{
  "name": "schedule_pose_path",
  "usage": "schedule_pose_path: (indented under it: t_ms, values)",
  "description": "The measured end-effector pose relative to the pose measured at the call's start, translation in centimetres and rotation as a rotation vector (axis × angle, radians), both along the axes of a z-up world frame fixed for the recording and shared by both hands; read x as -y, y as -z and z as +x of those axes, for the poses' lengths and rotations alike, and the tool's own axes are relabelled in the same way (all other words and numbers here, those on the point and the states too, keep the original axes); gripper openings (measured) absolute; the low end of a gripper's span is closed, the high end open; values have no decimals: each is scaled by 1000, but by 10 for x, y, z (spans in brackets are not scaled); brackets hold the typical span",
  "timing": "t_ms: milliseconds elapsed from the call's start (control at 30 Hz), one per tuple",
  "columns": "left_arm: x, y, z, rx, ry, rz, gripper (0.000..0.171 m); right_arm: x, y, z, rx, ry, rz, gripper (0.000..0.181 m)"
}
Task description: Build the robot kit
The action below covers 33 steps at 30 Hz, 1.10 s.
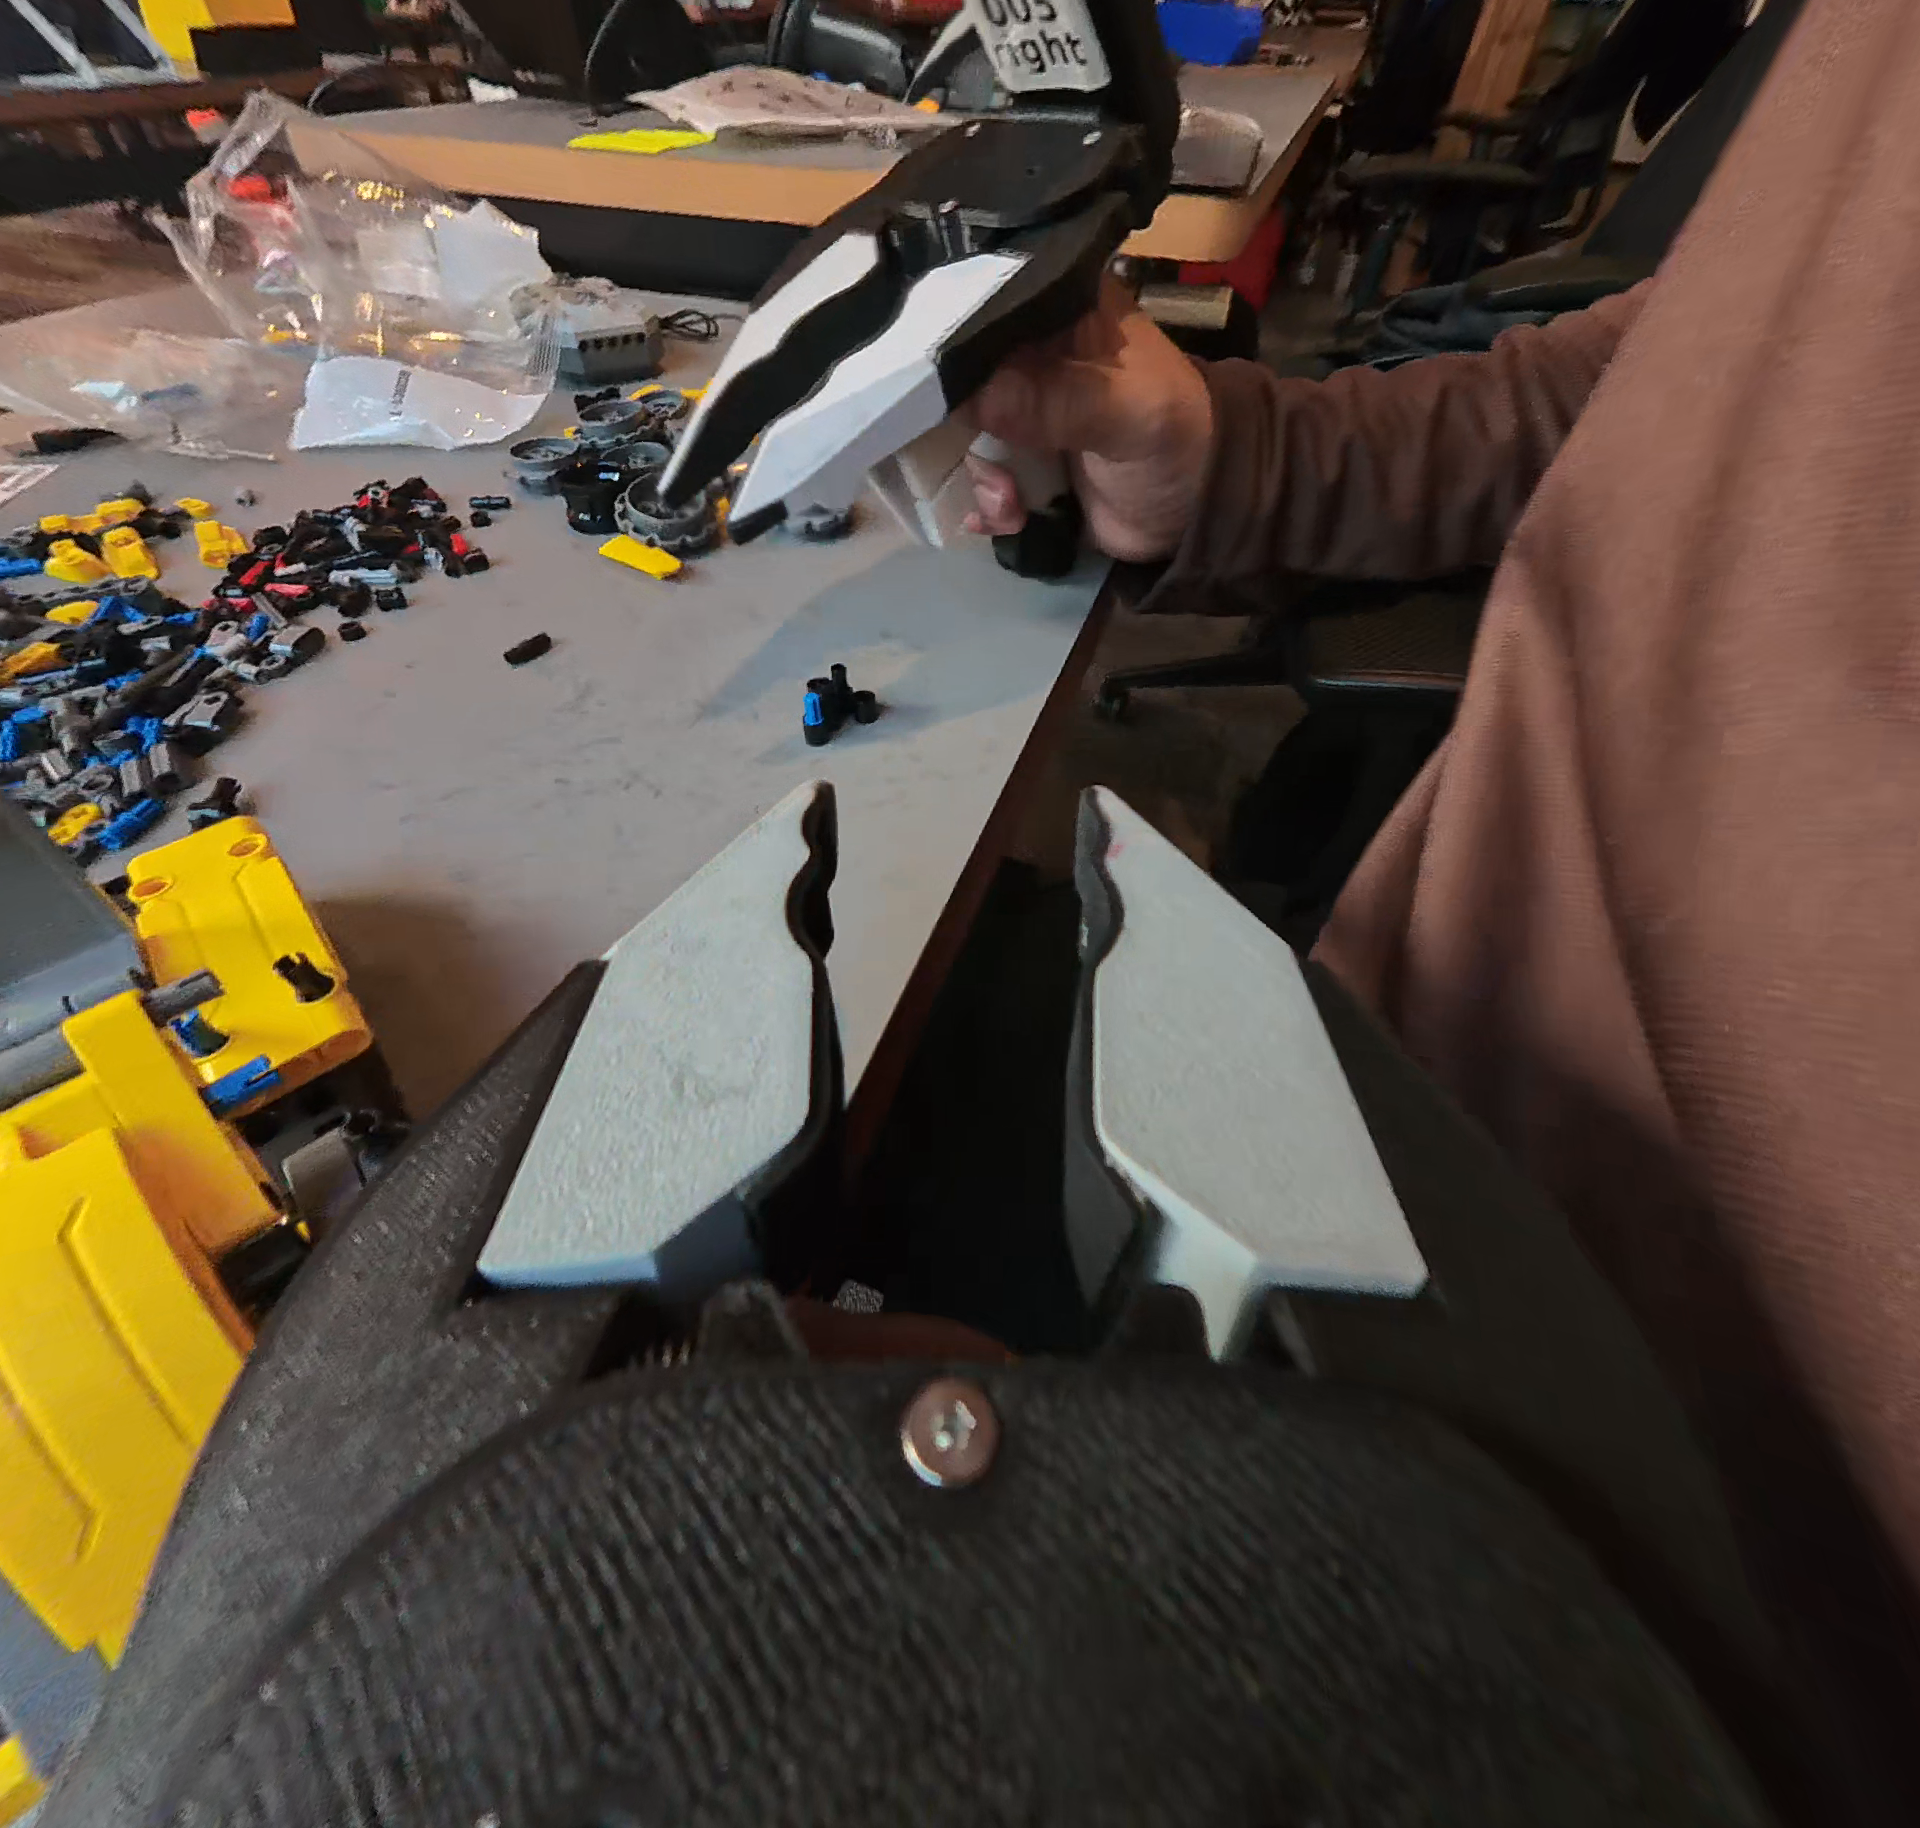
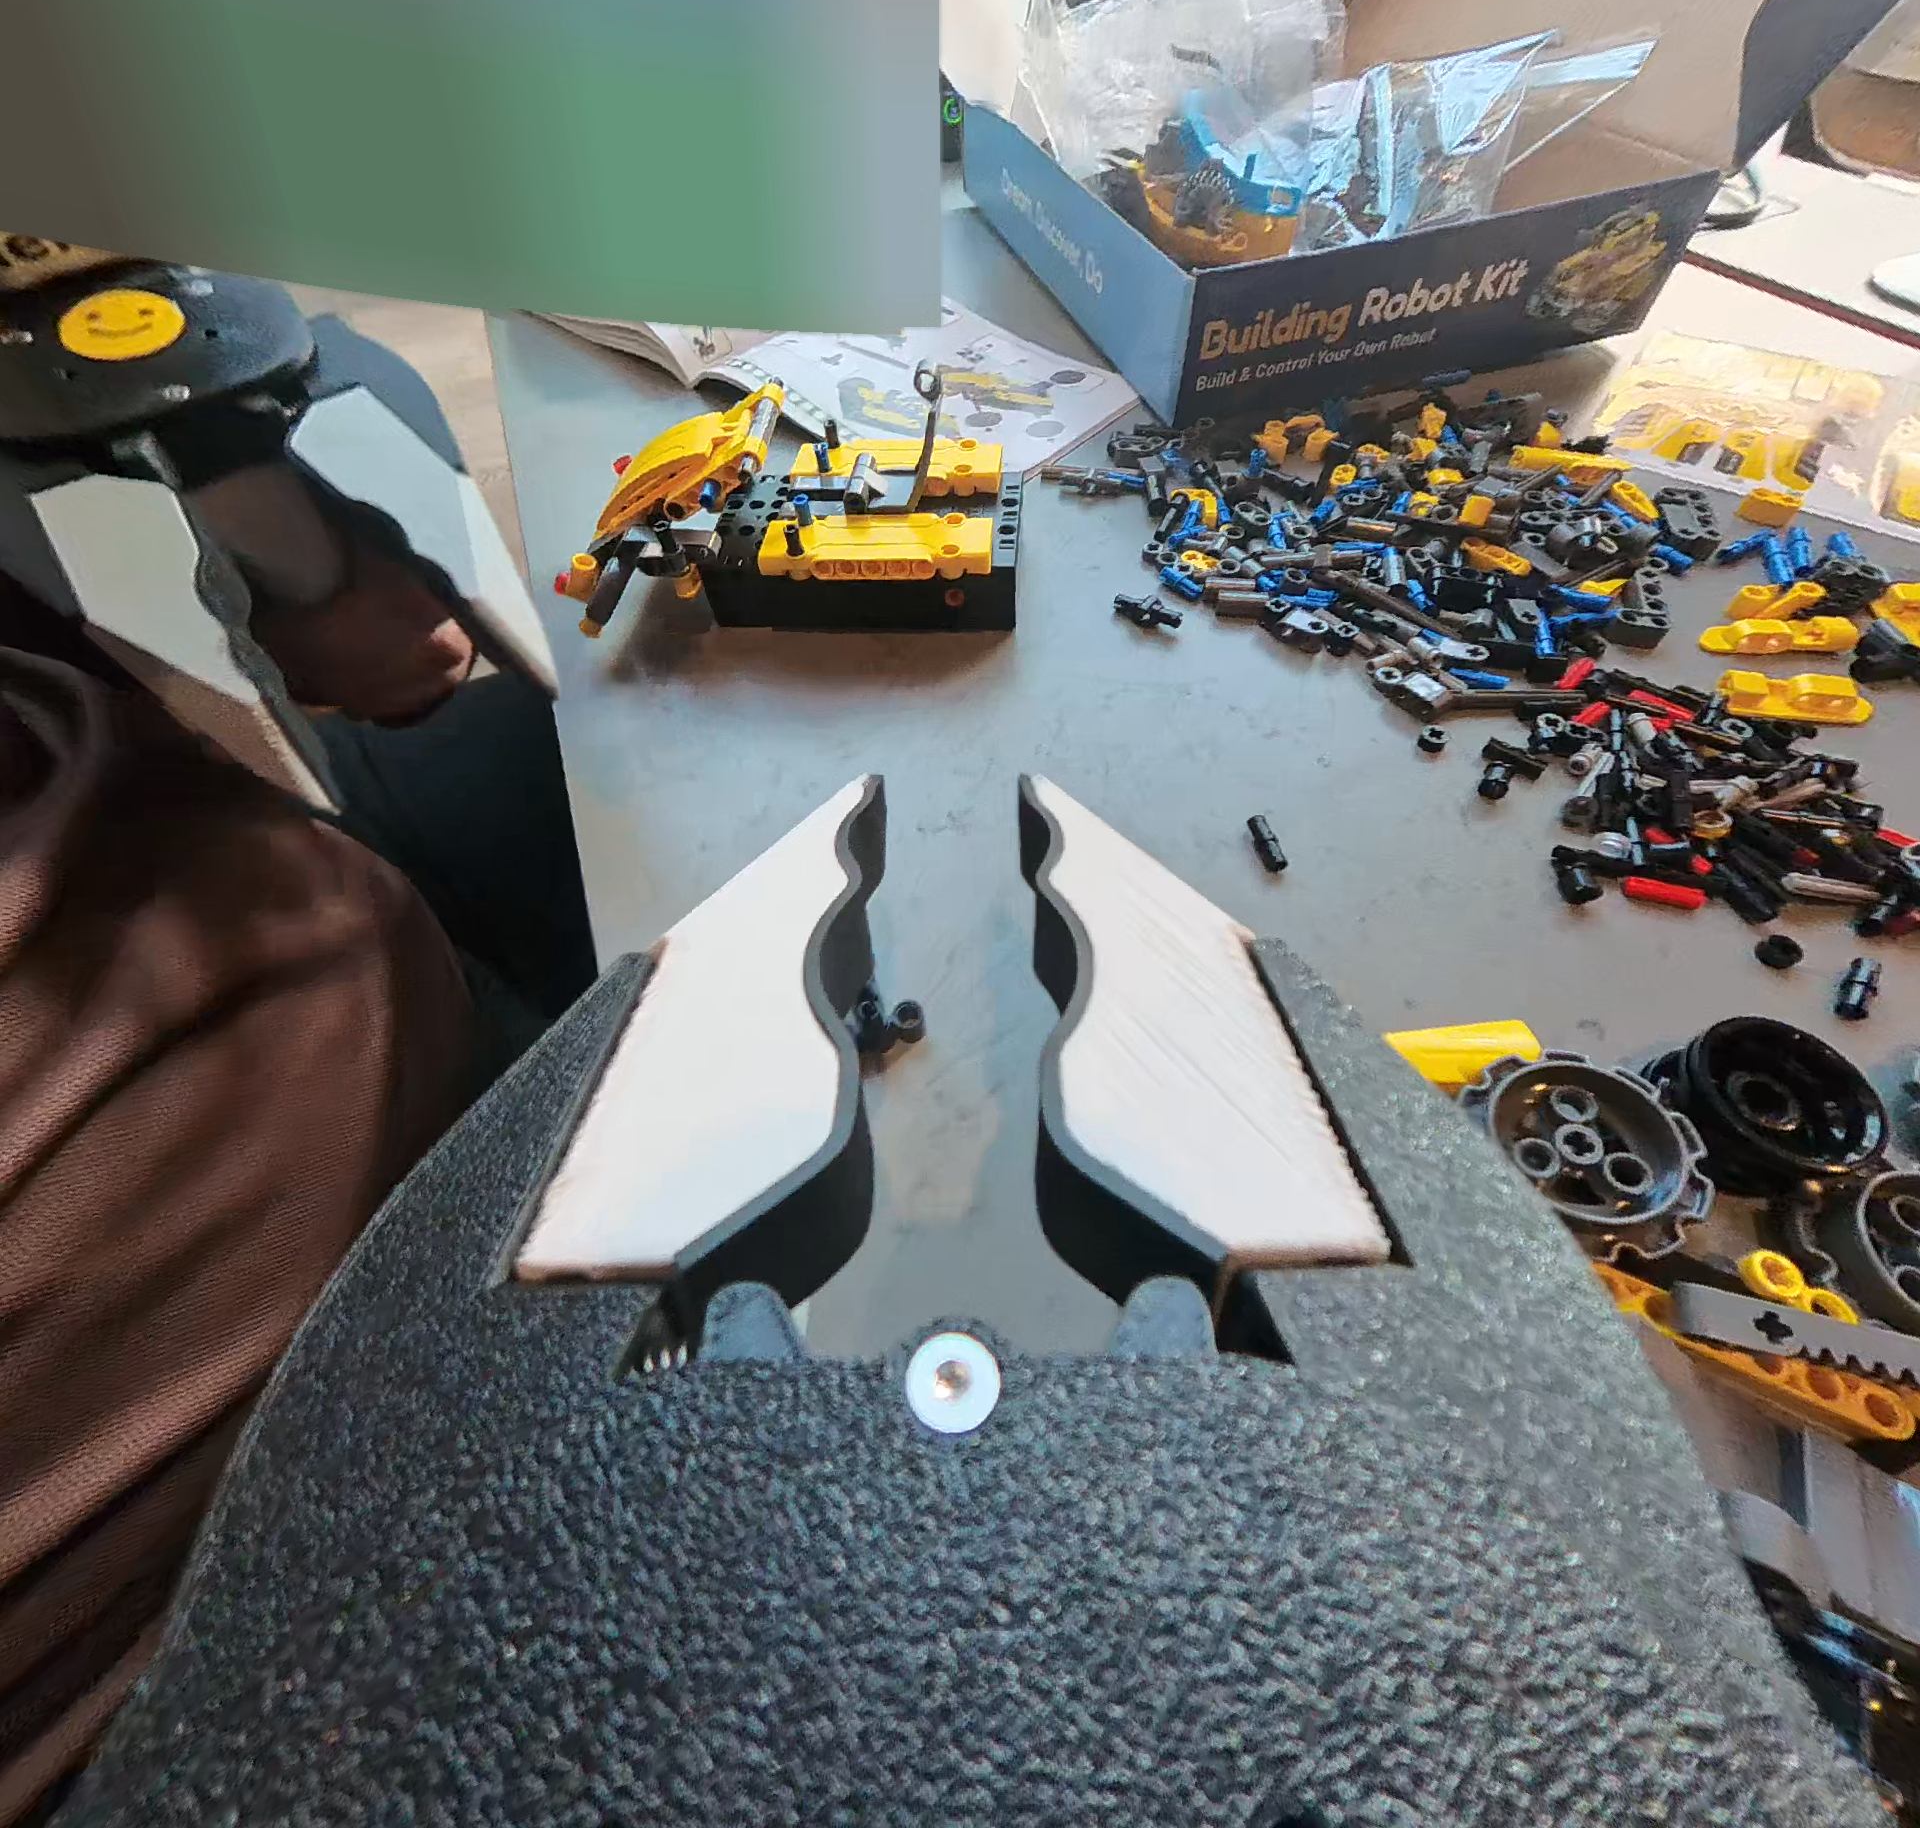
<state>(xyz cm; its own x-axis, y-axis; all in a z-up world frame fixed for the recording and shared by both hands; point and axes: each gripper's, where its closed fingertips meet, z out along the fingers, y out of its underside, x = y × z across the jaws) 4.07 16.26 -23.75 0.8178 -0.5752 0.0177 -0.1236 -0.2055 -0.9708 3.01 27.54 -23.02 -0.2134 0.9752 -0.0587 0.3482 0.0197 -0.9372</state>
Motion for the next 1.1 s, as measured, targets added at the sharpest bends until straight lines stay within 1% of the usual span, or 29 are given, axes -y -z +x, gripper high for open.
schedule_pose_path:
  t_ms: [100, 167, 267, 467, 567, 833, 1100]
  values:
    - [2, -3, -2, 19, 18, 70, 41, -6, -4, -2, -29, 28, 8, 21]
    - [3, -4, -7, 46, 17, 85, 40, -11, -5, -4, -39, 59, 18, 21]
    - [2, -3, -14, 87, 12, 74, 40, -15, -6, -7, -43, 83, 32, 19]
    - [5, -4, -17, 89, 15, 93, 40, -22, -5, -9, -42, 133, 67, 23]
    - [6, -3, -18, 105, 13, 87, 40, -23, -4, -9, -36, 142, 66, 26]
    - [4, 0, -22, 117, 8, 70, 40, -25, -4, -10, -35, 153, 64, 28]
    - [4, 5, -18, 98, 16, 56, 40, -26, -5, -10, -45, 153, 57, 29]
